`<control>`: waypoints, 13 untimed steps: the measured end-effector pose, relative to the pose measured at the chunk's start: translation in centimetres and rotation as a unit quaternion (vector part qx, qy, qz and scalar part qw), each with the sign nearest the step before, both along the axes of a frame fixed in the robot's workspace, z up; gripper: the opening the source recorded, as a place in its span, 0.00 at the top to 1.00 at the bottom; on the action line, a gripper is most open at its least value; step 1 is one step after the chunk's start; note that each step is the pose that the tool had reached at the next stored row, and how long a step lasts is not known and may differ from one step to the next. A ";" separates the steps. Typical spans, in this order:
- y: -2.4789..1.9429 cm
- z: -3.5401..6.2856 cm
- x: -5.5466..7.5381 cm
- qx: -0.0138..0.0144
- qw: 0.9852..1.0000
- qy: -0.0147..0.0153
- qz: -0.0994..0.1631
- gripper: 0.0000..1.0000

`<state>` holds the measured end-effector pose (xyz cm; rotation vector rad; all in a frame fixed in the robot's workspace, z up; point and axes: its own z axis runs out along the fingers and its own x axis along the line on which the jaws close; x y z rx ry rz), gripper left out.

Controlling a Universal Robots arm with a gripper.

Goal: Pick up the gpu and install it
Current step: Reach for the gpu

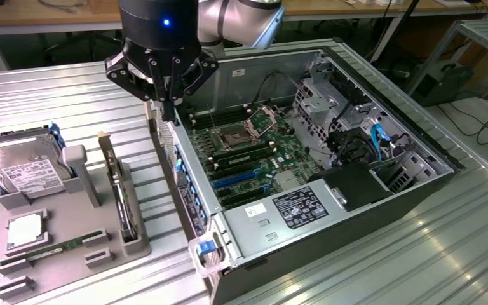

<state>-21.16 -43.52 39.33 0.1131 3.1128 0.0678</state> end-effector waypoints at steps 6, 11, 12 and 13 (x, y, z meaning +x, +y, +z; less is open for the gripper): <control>-0.30 0.00 -0.8 0.000 1.000 0.000 0.000 0.89; -0.51 0.00 -1.6 0.000 1.000 0.000 0.000 0.89; -0.54 0.00 -1.7 0.000 1.000 0.000 0.001 0.89; -0.57 0.00 -2.0 0.000 1.000 0.000 0.001 0.89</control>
